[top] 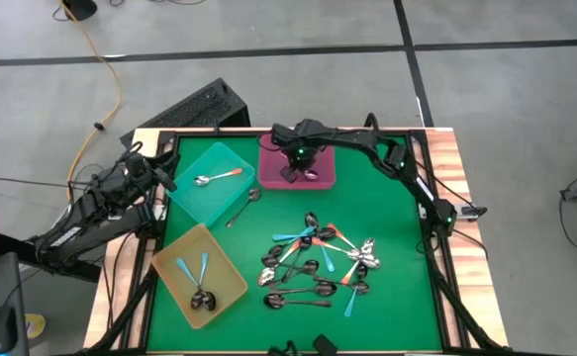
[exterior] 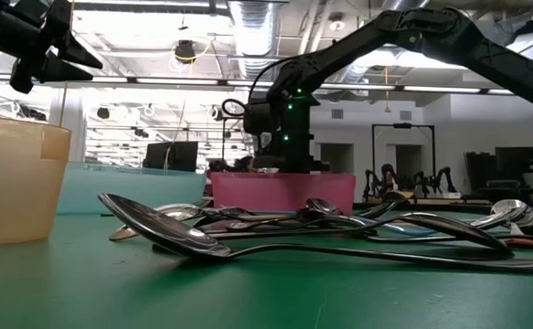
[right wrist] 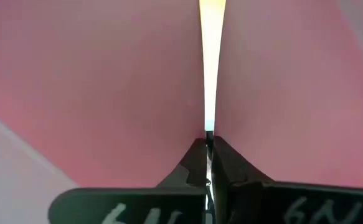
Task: Sort silverware by color (type)
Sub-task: Put the orange spoon into the blue bin
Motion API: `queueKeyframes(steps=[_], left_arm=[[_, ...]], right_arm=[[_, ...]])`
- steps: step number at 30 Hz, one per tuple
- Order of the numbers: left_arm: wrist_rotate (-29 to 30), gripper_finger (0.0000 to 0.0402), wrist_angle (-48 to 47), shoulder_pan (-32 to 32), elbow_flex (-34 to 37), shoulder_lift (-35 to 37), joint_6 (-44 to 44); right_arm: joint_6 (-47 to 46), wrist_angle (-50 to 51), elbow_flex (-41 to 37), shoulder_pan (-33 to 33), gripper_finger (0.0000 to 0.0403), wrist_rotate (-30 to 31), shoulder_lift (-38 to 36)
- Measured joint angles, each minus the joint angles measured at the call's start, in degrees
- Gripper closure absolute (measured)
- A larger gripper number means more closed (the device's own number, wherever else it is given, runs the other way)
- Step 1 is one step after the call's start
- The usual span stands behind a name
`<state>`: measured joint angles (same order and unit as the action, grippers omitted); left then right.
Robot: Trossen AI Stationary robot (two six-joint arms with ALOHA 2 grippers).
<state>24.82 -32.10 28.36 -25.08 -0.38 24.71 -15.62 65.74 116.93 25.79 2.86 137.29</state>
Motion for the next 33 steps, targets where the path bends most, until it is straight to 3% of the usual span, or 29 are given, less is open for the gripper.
queueKeyframes(steps=[14,33], left_arm=[[0.0,0.0243,-0.2,0.0,0.0,0.0,0.2],[0.0,0.0243,-0.2,0.0,0.0,0.0,0.2]], right_arm=[[4.0,1.3,2.7,-1.3,0.04,-0.1,-4.1],[6.7,4.7,15.9,-9.6,0.0402,1.3,-9.8]])
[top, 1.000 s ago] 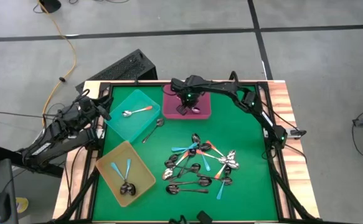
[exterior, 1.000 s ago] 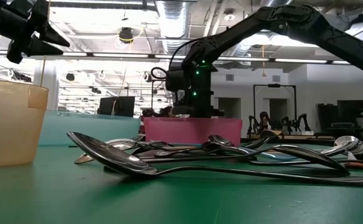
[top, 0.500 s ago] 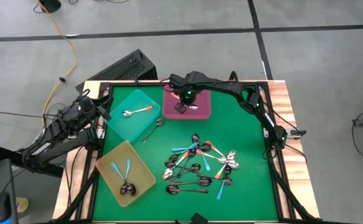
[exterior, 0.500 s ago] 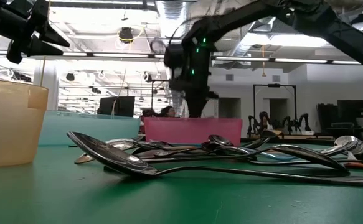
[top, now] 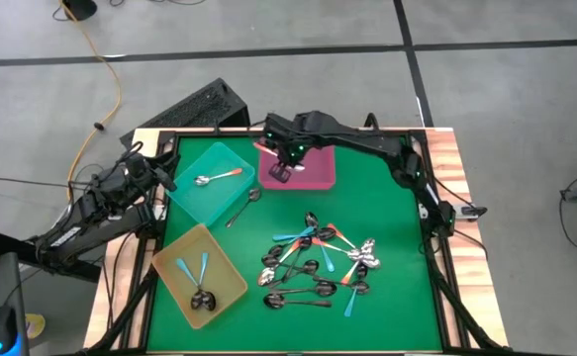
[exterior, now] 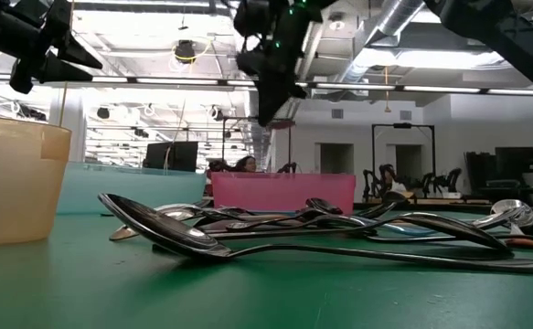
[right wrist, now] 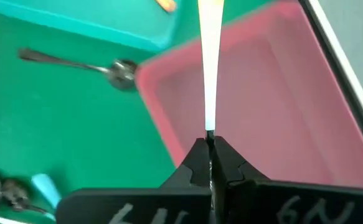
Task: Sort silverware by color (type)
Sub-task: Put the orange spoon into the blue bin
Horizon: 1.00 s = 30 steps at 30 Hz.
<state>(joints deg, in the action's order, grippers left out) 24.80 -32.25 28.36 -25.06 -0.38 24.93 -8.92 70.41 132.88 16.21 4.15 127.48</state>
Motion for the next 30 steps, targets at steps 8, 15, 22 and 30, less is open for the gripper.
queueKeyframes(steps=[8,15,22,30], left_arm=[[0.0,0.0243,0.0,0.0,0.0,0.0,0.0],[-0.1,0.0243,-0.1,0.0,0.0,0.0,0.3],[-0.1,0.0243,-0.2,0.0,0.0,0.0,0.4],[-0.2,0.0243,-0.5,0.0,0.0,0.0,1.2]], right_arm=[[0.3,0.7,2.1,-6.0,0.0402,0.3,0.0],[-0.7,-1.2,1.9,-10.9,0.0402,0.4,0.0],[-1.5,-12.0,1.9,-14.8,0.0402,3.2,0.1],[-1.0,-31.1,1.7,-14.5,0.0402,4.8,1.4]])
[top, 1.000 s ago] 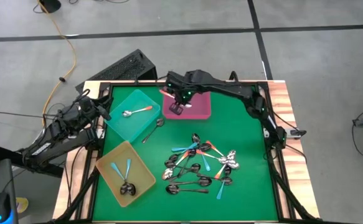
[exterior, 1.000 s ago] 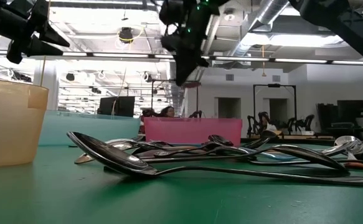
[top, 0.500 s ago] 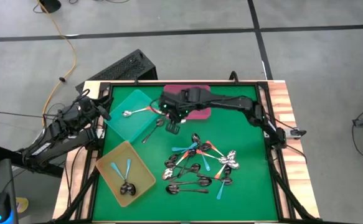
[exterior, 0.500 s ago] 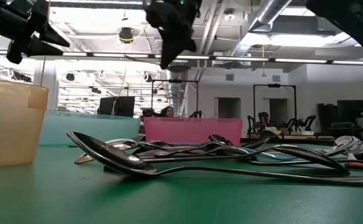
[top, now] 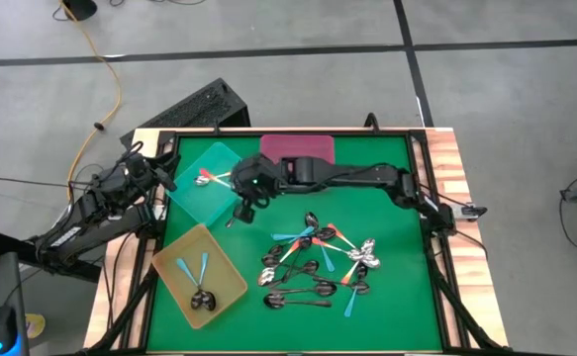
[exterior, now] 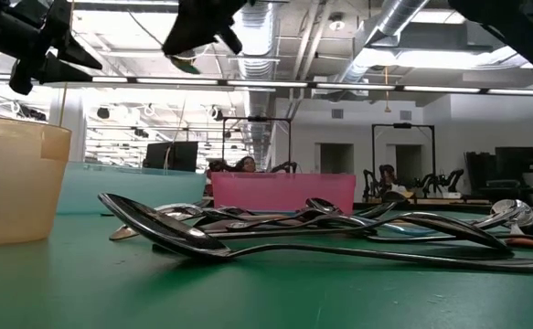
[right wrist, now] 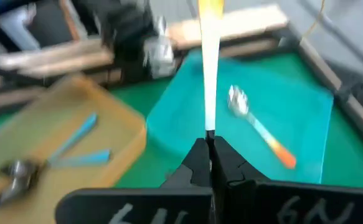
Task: Sort silverware by color (type)
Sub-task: Put the orange spoon into the blue bin
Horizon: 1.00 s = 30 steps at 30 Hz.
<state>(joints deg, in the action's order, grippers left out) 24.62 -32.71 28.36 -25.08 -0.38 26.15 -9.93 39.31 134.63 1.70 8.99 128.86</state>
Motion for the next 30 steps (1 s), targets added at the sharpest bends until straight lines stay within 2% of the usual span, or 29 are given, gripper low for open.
queueKeyframes(steps=[4,9,14,16,19,21,23,30], left_arm=[[-0.1,0.0243,0.0,0.0,0.0,0.0,0.0],[-0.1,0.0243,-0.4,0.0,0.0,0.0,0.1],[-0.2,0.0243,-0.4,0.0,0.0,0.0,0.3],[-0.2,0.0243,-0.4,0.0,0.0,0.0,0.3],[-0.1,0.0243,-0.4,0.0,0.0,0.0,0.3],[-0.1,0.0243,-0.4,0.0,0.0,0.0,0.4],[-0.2,0.0243,-0.4,0.0,0.0,0.0,0.5],[0.2,0.0243,-0.4,0.0,0.0,0.0,0.5]], right_arm=[[1.8,-9.8,0.3,1.3,0.0402,0.7,1.5],[2.5,-13.4,0.2,3.2,0.0402,0.6,4.4],[2.4,-14.0,0.3,5.4,0.0402,0.7,8.2],[2.4,-11.3,-0.2,6.3,0.0402,0.4,9.0],[2.3,-17.1,0.3,7.1,0.0402,0.3,11.8],[1.5,-15.2,0.0,8.2,0.0402,-1.0,12.0],[1.4,-19.3,0.3,9.1,0.0402,-1.4,14.2],[-0.5,-17.8,0.1,11.0,0.0402,-1.7,17.1]])
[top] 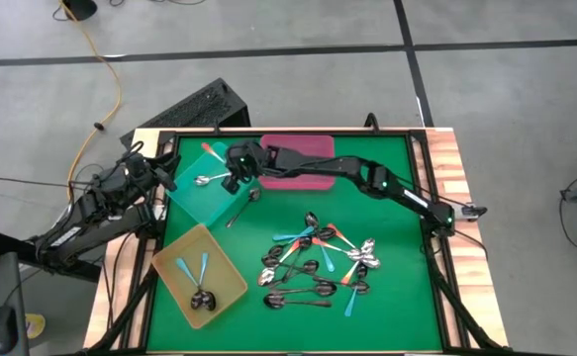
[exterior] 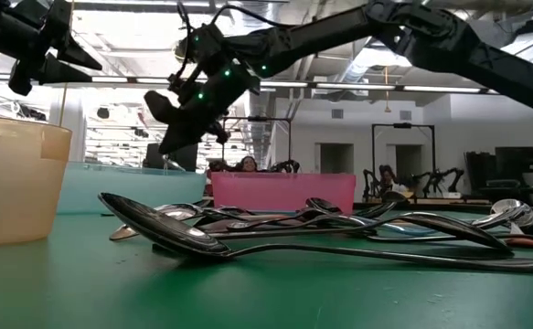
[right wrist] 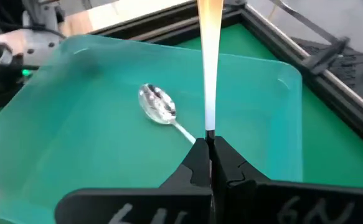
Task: Sort silverware by color (type)
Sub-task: Put the orange spoon into the blue bin
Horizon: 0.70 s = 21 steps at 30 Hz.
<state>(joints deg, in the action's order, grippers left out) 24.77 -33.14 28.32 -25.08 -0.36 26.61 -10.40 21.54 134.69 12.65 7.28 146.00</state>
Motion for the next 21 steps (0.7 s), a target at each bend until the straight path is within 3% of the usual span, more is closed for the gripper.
queueKeyframes(steps=[12,21], left_arm=[[0.3,0.0243,0.0,0.0,0.0,0.0,0.0],[1.6,0.0243,-0.5,0.0,0.0,0.0,0.6]], right_arm=[[-0.1,-1.1,0.1,1.8,0.04,-0.1,3.5],[1.4,-2.5,0.0,2.2,0.0358,0.1,3.4]])
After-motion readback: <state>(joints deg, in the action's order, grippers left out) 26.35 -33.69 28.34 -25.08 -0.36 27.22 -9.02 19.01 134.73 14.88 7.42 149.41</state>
